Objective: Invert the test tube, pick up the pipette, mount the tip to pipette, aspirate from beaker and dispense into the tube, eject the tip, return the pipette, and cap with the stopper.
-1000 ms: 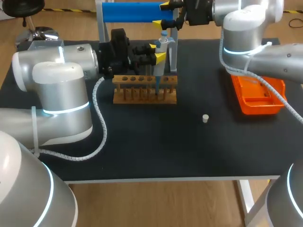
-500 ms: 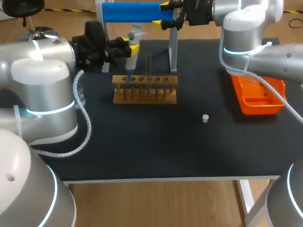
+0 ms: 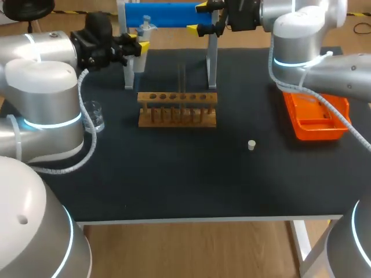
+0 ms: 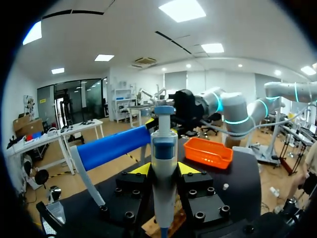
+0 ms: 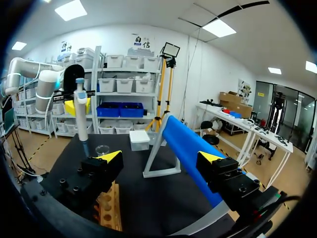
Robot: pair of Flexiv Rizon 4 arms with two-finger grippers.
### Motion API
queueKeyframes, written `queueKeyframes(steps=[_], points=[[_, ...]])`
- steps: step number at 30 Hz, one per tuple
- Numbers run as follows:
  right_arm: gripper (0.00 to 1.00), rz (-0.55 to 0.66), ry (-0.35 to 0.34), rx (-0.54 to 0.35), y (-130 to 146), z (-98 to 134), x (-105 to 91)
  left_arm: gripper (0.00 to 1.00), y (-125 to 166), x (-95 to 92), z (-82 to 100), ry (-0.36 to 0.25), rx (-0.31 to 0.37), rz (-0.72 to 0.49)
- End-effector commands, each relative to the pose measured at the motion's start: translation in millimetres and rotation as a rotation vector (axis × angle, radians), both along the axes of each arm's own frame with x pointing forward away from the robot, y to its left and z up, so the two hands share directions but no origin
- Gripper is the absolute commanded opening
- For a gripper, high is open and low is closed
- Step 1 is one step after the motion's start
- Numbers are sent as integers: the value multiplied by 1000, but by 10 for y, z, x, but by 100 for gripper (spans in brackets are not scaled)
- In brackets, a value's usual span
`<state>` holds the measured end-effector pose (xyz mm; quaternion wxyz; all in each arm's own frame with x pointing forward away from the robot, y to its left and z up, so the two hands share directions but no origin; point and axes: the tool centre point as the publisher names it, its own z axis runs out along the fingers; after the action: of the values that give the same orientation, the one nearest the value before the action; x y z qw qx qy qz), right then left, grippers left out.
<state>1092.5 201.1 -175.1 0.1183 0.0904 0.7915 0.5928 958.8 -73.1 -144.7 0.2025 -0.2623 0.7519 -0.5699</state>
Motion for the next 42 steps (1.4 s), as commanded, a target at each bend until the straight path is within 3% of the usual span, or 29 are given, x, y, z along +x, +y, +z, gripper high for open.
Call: queueKeyframes(steps=[1,12,26,42], points=[[100,4,3,-4,-7,9,8,0,-16,204,-3,10,12,56],[100,4,3,-4,-7,9,8,0,124,623,-84,30,24,180],[100,4,3,-4,-7,9,8,0,250,998,-69,42,37,282],[100,4,3,-4,-7,9,8,0,316,1400,-105,102,67,415]])
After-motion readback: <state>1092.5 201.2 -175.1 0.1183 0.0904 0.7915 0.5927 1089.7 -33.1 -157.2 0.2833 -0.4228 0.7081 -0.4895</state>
